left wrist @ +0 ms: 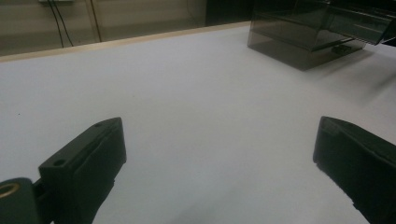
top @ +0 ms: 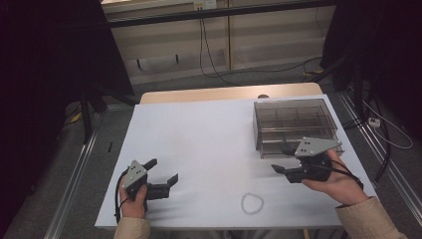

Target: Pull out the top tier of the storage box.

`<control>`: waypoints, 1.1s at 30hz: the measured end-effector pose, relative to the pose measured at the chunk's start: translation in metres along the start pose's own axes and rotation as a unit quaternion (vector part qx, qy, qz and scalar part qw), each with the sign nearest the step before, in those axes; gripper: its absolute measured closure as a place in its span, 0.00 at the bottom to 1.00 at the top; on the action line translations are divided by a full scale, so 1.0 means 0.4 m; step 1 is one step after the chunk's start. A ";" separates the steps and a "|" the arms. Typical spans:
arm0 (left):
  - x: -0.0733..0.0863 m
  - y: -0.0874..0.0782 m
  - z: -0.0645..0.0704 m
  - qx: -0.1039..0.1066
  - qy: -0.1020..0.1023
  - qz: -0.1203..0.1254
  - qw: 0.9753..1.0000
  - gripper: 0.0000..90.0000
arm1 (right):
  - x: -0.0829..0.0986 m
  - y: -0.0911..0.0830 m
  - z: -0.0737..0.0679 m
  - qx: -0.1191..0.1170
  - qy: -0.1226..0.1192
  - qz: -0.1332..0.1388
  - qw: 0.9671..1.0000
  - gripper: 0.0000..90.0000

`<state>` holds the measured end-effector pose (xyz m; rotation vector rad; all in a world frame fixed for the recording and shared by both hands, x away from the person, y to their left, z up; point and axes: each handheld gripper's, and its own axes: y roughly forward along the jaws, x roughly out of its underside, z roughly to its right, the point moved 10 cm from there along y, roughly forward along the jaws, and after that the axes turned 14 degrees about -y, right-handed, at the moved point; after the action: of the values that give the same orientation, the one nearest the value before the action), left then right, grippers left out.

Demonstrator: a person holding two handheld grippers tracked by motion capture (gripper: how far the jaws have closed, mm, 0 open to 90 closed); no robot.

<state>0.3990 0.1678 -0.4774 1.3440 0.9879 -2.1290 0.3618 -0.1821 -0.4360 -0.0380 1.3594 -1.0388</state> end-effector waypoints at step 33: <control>-0.002 -0.003 -0.003 -0.002 -0.001 0.002 1.000 0.03 | 0.032 0.118 -0.133 -0.086 0.008 -0.026 0.996 0.45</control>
<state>0.3992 0.1696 -0.4765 1.3405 0.9874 -2.1246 0.3447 -0.1346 -0.4876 -0.1939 1.4658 -0.9653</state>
